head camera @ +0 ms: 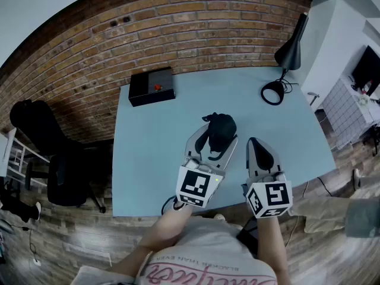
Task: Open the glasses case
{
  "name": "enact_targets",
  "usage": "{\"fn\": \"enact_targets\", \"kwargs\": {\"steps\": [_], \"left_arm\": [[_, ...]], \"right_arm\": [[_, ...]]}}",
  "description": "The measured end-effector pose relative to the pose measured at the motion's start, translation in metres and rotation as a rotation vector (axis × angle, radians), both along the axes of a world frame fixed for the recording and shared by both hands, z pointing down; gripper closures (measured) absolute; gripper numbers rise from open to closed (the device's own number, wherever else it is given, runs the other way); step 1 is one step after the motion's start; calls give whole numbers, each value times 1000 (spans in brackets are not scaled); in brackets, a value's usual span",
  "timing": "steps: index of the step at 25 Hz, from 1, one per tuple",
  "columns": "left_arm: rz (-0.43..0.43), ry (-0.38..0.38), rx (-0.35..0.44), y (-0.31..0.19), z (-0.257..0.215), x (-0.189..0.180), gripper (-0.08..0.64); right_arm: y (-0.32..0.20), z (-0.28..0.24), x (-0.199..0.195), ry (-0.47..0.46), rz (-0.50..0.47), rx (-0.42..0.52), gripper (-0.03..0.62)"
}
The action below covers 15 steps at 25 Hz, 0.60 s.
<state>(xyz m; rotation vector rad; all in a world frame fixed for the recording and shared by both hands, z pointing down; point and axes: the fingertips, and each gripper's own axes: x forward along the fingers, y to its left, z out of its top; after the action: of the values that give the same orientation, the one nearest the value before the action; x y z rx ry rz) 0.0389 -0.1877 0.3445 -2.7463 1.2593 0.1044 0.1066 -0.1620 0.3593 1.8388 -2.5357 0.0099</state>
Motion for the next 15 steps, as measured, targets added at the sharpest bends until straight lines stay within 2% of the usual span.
{"fn": "enact_targets", "kwargs": {"steps": [12, 15], "left_arm": [[0, -4, 1, -8, 1, 2, 297], [19, 33, -18, -11, 0, -1, 297]], "right_arm": [[-9, 2, 4, -9, 3, 8, 575], [-11, 2, 1, -14, -5, 14, 574]]}}
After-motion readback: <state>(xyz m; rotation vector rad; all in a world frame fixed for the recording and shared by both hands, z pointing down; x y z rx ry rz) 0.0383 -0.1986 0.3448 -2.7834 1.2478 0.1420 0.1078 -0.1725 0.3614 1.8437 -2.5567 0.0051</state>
